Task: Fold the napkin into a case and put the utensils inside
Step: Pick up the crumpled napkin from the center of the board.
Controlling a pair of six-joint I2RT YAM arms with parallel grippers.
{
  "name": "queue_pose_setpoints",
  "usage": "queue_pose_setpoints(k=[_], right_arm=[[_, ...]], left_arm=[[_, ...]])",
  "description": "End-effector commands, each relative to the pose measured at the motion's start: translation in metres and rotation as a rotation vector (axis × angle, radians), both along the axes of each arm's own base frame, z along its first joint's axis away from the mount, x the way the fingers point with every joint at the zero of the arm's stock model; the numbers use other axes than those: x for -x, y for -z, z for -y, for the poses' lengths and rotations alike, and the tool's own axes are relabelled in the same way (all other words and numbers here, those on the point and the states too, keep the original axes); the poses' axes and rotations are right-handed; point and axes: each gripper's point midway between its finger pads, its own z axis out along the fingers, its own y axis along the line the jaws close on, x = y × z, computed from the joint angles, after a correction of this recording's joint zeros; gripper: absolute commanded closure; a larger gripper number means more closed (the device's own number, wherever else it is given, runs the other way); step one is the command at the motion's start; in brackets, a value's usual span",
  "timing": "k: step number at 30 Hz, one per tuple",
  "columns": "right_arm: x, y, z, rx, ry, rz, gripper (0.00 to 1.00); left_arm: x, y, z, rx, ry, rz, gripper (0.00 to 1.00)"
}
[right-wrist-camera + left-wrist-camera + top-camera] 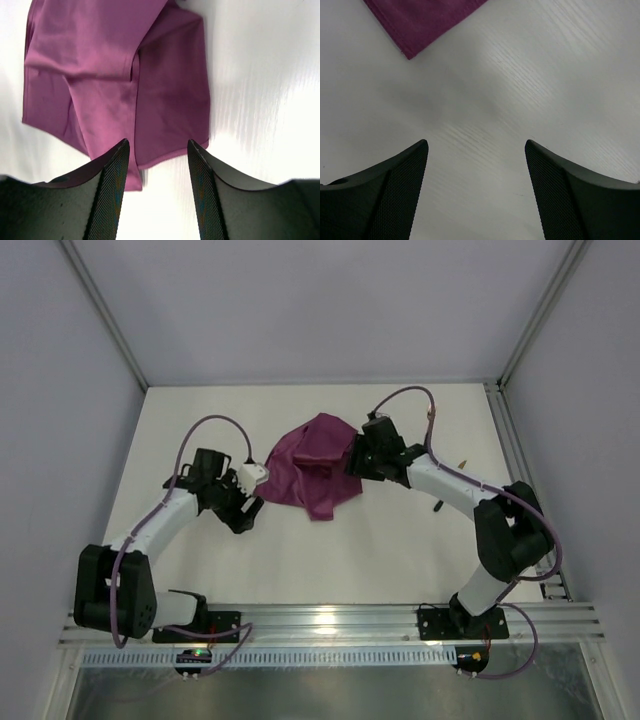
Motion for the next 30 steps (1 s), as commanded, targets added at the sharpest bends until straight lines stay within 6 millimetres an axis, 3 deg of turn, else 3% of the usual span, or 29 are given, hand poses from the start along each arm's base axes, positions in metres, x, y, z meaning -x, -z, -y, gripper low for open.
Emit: queue_pose_setpoints(k=[1, 3, 5, 9, 17, 25, 28, 30], right_arm=[[0.028, 0.010, -0.007, 0.044, -0.092, -0.004, 0.46], [0.041, 0.022, -0.015, 0.020, -0.114, -0.031, 0.46], [0.056, 0.030, -0.033, -0.023, -0.174, -0.068, 0.46], [0.068, 0.047, -0.046, -0.043, -0.182, -0.129, 0.46], [0.080, 0.065, -0.051, -0.055, -0.167, -0.159, 0.48], [0.088, 0.086, -0.065, -0.075, -0.200, -0.197, 0.49], [0.088, 0.088, -0.069, -0.089, -0.204, -0.202, 0.55], [0.087, 0.088, -0.072, -0.100, -0.207, -0.204, 0.62]], left_arm=[[-0.058, -0.017, 0.001, -0.018, -0.060, 0.166, 0.20], [-0.075, -0.023, 0.004, -0.015, -0.083, 0.164, 0.26], [-0.080, -0.010, 0.007, -0.014, -0.090, 0.111, 0.28], [-0.083, 0.005, 0.014, 0.009, -0.116, 0.008, 0.33], [-0.097, 0.020, 0.027, 0.069, -0.222, -0.096, 0.35], [-0.094, 0.044, 0.031, 0.069, -0.261, -0.207, 0.38], [-0.094, 0.046, 0.033, 0.080, -0.257, -0.220, 0.42], [-0.093, 0.049, 0.036, 0.089, -0.250, -0.241, 0.52]])
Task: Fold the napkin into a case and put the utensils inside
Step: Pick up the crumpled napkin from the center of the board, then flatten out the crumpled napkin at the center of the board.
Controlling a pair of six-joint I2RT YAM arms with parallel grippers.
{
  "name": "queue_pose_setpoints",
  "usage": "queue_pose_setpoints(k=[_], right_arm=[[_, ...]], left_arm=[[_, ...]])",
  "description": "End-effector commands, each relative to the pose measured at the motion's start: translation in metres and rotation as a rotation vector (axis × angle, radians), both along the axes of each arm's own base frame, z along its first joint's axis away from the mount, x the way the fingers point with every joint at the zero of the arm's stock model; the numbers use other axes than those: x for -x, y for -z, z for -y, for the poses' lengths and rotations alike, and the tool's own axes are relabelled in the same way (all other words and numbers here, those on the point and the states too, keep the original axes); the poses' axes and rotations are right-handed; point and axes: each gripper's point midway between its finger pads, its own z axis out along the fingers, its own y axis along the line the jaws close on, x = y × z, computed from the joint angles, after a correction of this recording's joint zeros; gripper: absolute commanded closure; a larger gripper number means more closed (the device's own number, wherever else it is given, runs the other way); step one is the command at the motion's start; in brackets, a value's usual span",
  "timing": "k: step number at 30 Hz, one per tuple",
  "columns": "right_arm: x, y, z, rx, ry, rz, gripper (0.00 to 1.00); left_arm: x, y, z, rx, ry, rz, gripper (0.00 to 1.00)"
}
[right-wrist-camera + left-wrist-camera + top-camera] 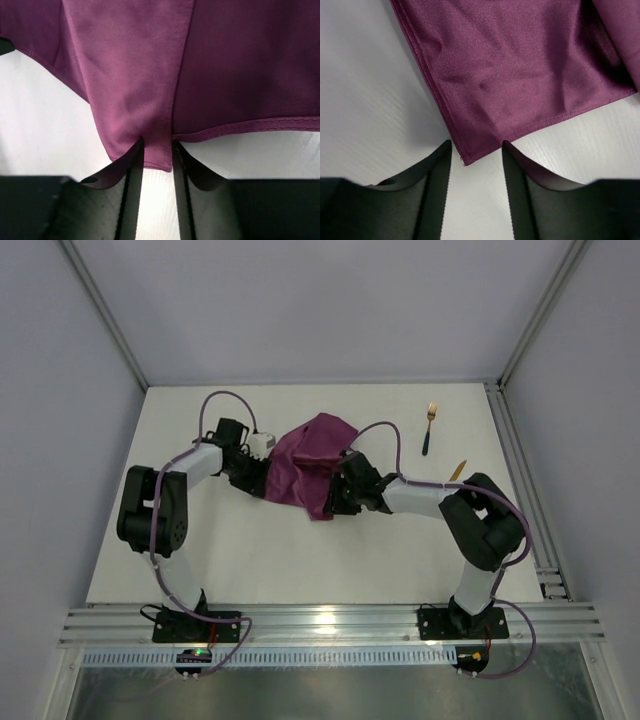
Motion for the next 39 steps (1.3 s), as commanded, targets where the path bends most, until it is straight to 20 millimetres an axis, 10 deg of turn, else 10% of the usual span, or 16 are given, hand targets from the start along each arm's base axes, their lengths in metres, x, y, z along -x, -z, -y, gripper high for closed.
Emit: queue_pose_setpoints(k=[1, 7, 14, 24, 30, 39], right_arm=[[0.006, 0.012, -0.004, 0.001, -0.006, -0.036, 0.69], [-0.001, -0.006, -0.008, -0.035, -0.006, 0.004, 0.96], [-0.016, -0.079, 0.006, -0.103, 0.014, 0.142, 0.96], [-0.022, -0.267, 0.085, -0.198, 0.144, 0.530, 0.96], [0.010, -0.388, 0.135, -0.198, 0.227, 0.795, 0.96], [0.073, -0.460, 0.187, -0.191, 0.271, 0.960, 0.96]], left_arm=[[0.005, 0.005, 0.009, 0.053, 0.003, -0.067, 0.57], [0.020, 0.007, 0.017, 0.097, 0.047, -0.146, 1.00], [0.003, -0.035, -0.001, 0.164, -0.022, -0.045, 1.00], [0.025, -0.181, -0.050, 0.212, -0.050, 0.267, 1.00], [0.061, -0.286, -0.072, 0.140, -0.094, 0.519, 1.00], [0.117, -0.386, -0.110, -0.077, -0.257, 0.804, 1.00]])
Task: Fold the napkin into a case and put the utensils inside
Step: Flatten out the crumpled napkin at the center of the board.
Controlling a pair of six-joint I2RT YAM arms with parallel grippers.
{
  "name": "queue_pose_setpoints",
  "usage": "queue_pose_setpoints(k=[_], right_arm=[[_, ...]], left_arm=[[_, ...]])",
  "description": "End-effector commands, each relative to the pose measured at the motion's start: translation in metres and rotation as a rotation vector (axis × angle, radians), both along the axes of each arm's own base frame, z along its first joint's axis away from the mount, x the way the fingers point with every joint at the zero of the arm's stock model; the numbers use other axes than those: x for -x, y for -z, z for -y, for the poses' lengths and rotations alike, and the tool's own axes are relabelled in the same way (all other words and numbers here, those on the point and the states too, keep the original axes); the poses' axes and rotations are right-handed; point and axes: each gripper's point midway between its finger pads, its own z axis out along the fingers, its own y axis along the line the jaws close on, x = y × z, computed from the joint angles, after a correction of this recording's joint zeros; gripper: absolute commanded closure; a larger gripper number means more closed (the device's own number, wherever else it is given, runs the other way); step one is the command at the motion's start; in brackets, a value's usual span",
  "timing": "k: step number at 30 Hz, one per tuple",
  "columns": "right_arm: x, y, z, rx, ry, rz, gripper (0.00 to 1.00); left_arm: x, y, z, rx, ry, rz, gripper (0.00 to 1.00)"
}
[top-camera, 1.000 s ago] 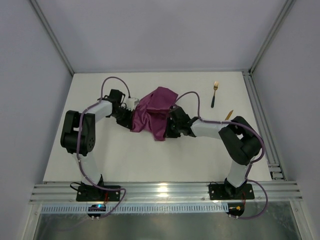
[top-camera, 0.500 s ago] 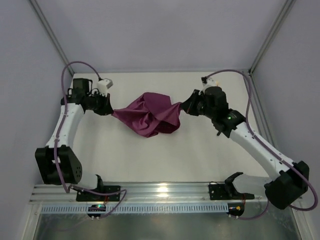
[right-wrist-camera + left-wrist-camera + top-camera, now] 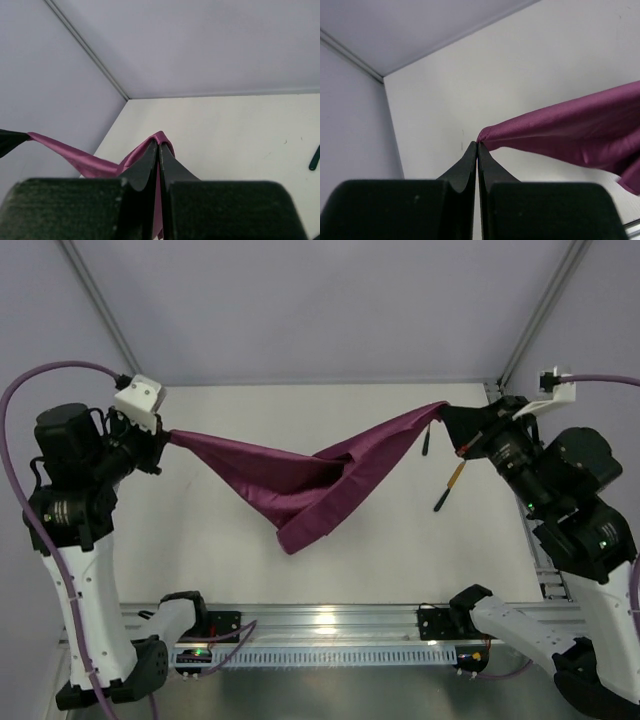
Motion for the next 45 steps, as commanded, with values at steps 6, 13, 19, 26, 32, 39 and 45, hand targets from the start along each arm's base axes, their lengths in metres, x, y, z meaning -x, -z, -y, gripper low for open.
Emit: queue_pose_setpoints(k=[6, 13, 19, 26, 32, 39, 45], right_arm=[[0.049, -0.005, 0.034, 0.015, 0.026, 0.034, 0.96], [0.002, 0.083, -0.010, 0.049, -0.050, -0.139, 0.96], [-0.052, 0.159, -0.057, 0.053, -0.117, -0.291, 0.96], [-0.098, 0.260, -0.097, 0.048, -0.151, -0.528, 0.96], [-0.108, 0.297, -0.091, 0.064, -0.116, -0.593, 0.96], [-0.109, 0.320, -0.071, 0.097, -0.062, -0.634, 0.96], [-0.102, 0.337, -0.066, 0.100, -0.047, -0.666, 0.96]], left_arm=[[0.040, -0.026, -0.030, -0.048, -0.206, 0.060, 1.00], [-0.048, 0.047, -0.053, -0.042, -0.292, -0.093, 1.00], [-0.151, 0.074, -0.083, -0.031, -0.434, -0.130, 1.00], [-0.196, 0.139, -0.049, -0.212, -0.273, -0.281, 0.13], [-0.080, 0.193, 0.064, -0.230, 0.227, -0.394, 0.18], [0.092, 0.303, 0.105, -0.466, 0.689, -0.683, 0.16], [0.117, 0.340, 0.121, -0.648, 0.828, -0.592, 0.18]])
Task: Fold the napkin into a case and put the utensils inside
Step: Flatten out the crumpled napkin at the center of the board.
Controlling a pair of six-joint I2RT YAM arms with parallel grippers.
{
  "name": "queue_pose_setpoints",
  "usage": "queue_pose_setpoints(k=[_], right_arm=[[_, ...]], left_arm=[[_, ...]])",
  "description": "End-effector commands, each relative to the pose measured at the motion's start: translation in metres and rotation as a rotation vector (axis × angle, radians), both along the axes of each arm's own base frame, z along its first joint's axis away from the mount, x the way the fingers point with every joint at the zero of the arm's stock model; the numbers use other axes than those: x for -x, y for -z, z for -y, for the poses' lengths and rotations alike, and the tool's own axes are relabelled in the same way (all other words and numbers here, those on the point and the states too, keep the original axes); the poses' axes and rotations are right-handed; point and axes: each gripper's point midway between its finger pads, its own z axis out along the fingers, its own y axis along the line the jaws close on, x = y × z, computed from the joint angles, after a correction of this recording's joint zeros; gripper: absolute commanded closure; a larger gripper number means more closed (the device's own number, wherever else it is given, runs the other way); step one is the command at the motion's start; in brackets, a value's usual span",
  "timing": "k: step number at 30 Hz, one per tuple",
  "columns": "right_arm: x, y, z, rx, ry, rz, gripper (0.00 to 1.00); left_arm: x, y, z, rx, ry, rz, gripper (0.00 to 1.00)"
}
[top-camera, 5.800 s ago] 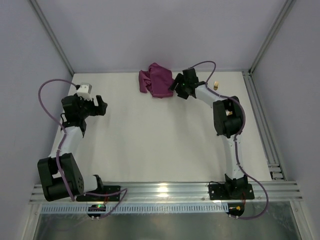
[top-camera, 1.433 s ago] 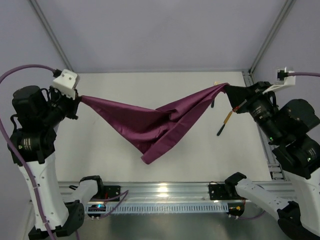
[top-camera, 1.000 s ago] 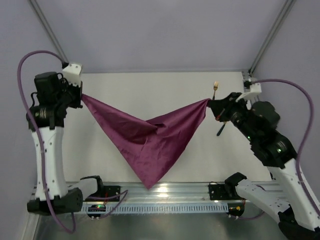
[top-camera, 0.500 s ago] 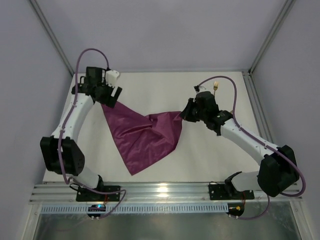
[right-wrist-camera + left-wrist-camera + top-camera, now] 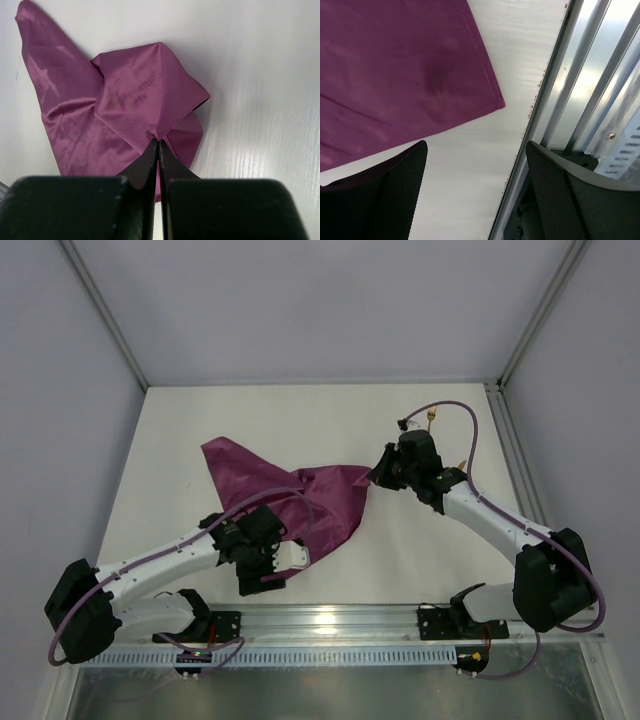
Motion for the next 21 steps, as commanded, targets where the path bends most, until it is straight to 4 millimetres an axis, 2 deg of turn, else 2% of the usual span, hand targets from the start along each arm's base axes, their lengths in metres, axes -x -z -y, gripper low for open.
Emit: queue_pose_setpoints(k=[1, 3, 6, 11, 17, 18, 21], right_arm=[[-0.004, -0.006, 0.000, -0.019, 0.017, 0.039, 0.96], [-0.002, -0.001, 0.001, -0.016, 0.023, 0.026, 0.96], [-0.002, 0.002, 0.005, -0.008, 0.038, 0.022, 0.96], [-0.001, 0.006, 0.007, 0.003, 0.047, 0.013, 0.96], [-0.002, 0.008, 0.007, 0.007, 0.055, -0.001, 0.96], [-0.002, 0.008, 0.007, 0.008, 0.054, -0.001, 0.96], [-0.001, 0.008, 0.009, 0.013, 0.060, -0.005, 0.96]], left_arm=[[-0.013, -0.002, 0.014, 0.021, 0.082, 0.088, 0.19], [-0.009, 0.000, 0.026, 0.062, 0.135, 0.076, 0.19], [0.001, 0.014, 0.033, 0.080, 0.228, 0.061, 0.19], [0.001, 0.048, 0.025, 0.011, 0.275, 0.047, 0.20], [-0.006, 0.062, 0.023, -0.011, 0.304, 0.081, 0.22], [-0.009, 0.065, 0.022, -0.024, 0.298, 0.094, 0.24], [-0.011, 0.070, 0.025, -0.023, 0.306, 0.091, 0.40]])
